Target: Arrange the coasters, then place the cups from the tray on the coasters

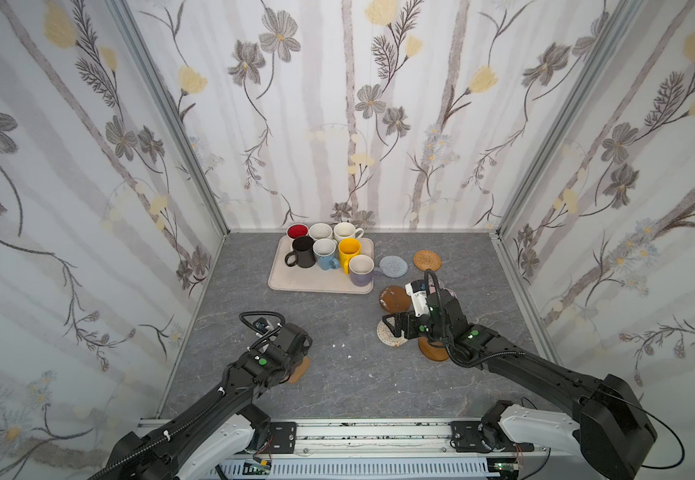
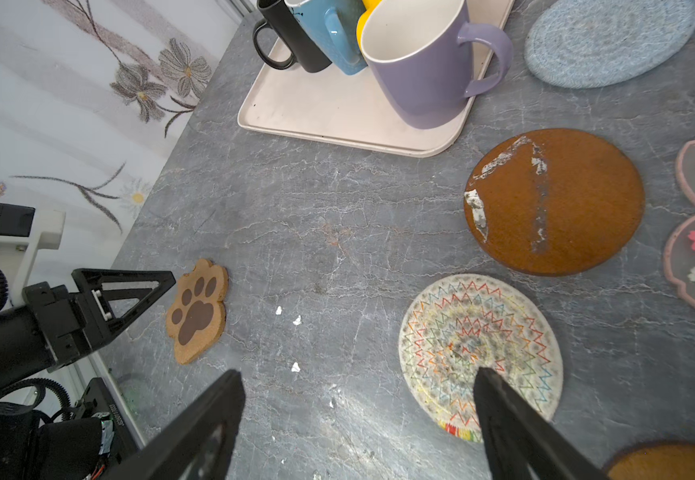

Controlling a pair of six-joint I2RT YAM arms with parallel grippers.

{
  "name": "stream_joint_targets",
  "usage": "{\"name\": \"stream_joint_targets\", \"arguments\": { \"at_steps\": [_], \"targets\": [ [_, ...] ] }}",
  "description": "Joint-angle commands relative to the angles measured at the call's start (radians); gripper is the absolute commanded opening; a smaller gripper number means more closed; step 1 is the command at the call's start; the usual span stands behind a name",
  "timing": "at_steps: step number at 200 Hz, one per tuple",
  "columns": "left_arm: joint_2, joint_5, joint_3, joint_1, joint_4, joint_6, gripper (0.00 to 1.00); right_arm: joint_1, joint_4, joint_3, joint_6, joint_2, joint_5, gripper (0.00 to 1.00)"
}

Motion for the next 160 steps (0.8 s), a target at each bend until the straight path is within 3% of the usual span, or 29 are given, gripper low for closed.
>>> {"name": "stream_joint_targets", "arguments": {
  "at_steps": [1,37,105,160],
  "targets": [
    [-0.02,-0.049,-0.017,0.017,-0.01,-0.061,0.81,0.003,0.062,0.006,-0.017,0.01,-0.019,0.87],
    [0.017,-0.02,-0.044,0.019,0.011,-0.065,0.71,0.002,0.055,0.006,-0.029,0.012,-0.016,0.87],
    [0.093,0.076,-0.095,-0.005,0.107,-0.063,0.67,0.001,0.081,0.016,-0.034,0.055,-0.032,0.87],
    [0.123,0.079,-0.097,-0.12,0.141,-0.124,0.65,0.001,0.077,0.038,-0.029,0.076,-0.034,0.87]
  ]
}}
